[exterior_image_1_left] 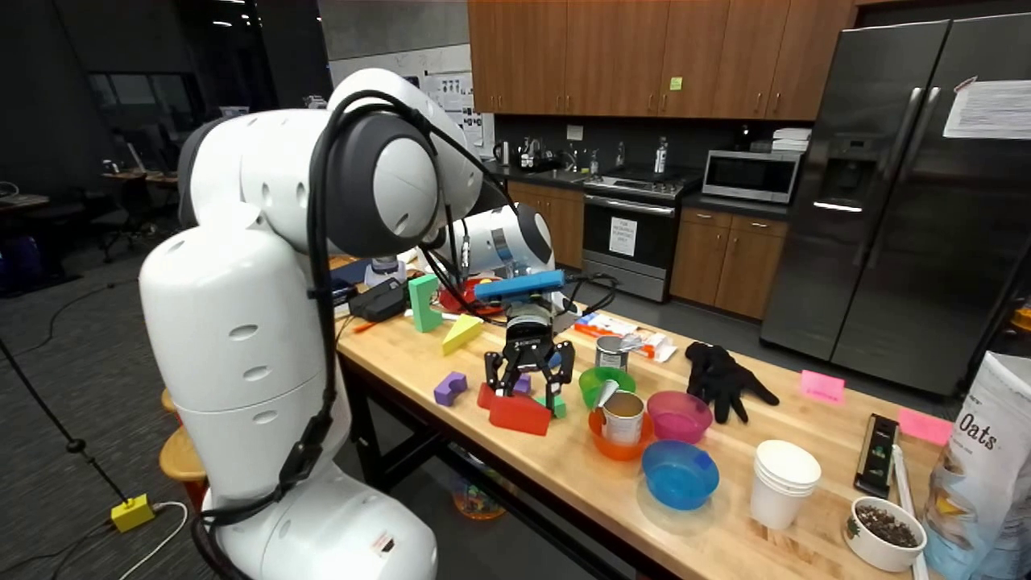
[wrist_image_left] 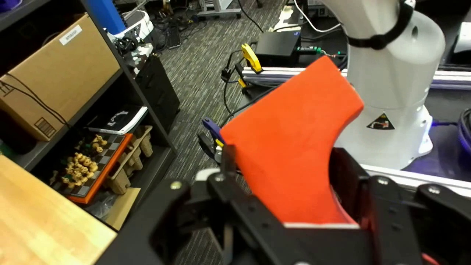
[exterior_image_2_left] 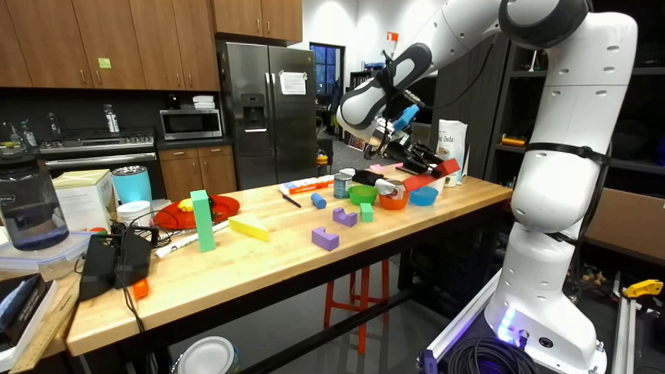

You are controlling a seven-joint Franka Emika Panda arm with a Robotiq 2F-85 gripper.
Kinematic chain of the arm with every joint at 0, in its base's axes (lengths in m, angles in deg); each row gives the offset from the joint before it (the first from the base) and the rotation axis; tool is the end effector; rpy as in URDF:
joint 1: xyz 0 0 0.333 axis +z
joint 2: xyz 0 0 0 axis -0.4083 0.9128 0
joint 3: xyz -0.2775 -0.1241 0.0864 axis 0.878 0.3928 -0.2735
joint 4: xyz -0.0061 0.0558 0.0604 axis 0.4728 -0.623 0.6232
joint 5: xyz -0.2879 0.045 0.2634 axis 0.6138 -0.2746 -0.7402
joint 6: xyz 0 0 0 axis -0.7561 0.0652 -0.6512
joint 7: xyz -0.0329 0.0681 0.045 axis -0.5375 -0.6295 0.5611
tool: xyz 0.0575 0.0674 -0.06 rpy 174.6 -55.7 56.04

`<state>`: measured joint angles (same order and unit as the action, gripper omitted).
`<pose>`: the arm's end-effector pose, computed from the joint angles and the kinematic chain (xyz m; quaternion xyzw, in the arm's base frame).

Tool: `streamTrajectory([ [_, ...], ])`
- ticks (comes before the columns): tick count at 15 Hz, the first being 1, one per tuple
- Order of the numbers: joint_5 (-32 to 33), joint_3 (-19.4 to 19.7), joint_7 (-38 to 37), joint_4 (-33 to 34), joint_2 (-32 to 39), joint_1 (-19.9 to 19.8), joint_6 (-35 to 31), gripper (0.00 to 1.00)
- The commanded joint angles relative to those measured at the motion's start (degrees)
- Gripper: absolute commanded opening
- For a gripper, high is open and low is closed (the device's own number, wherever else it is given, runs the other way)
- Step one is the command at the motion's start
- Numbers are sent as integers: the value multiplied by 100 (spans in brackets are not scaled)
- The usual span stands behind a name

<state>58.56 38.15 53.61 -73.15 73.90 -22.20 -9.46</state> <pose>0.4082 -0.0210 0.3831 0.8499 0.0845 -0.4859 0.1855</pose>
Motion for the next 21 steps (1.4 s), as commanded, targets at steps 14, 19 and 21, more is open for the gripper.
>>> streamTrajectory([
  [14, 602, 306, 672, 4, -501, -169, -62, 64],
  [19, 677, 264, 500, -212, -644, -132, -144, 64],
  [21, 678, 265, 497, -217, -657, -132, -147, 64],
])
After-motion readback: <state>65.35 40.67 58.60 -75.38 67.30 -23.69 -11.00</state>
